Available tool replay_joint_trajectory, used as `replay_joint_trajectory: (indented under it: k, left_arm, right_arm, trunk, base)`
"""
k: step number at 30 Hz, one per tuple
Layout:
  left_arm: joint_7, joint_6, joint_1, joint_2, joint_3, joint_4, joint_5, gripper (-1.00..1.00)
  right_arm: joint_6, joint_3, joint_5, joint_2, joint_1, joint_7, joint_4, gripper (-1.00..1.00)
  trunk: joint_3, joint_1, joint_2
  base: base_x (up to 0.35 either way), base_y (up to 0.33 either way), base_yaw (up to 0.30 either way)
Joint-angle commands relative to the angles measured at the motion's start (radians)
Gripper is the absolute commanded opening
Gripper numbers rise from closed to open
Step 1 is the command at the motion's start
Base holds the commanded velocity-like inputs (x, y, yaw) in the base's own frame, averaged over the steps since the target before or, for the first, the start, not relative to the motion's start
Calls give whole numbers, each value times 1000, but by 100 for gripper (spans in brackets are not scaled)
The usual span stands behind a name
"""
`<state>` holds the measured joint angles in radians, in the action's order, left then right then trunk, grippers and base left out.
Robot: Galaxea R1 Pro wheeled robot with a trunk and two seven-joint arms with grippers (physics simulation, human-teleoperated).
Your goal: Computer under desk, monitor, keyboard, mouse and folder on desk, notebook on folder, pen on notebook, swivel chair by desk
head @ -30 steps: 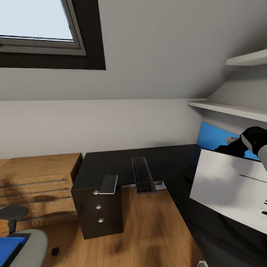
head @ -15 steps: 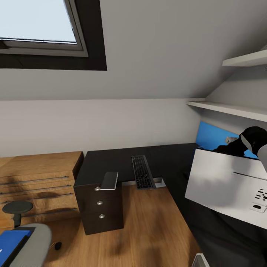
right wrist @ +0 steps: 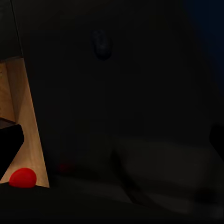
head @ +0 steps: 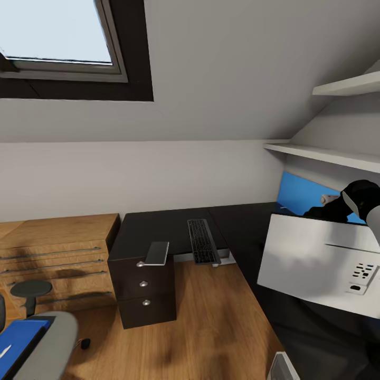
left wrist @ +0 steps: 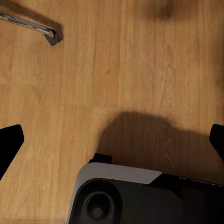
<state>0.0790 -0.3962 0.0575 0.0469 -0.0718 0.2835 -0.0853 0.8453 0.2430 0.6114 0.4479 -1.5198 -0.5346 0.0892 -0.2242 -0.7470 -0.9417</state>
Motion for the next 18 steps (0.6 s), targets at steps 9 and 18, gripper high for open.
replay_joint_trajectory:
  k: [9, 18]
  left_arm:
    - [-2, -1, 0, 1, -3, 2, -5, 100]
    - [-2, -1, 0, 1, -3, 2, -5, 100]
  right_arm:
    - [2, 4, 11, -6, 0, -31, 1, 100]
    - [2, 4, 11, -20, 0, -37, 3, 100]
  trunk:
    - [-1, 0, -1]
    - [-1, 0, -1]
  base:
    - [-142, 0, 0]
    - [-48, 0, 0]
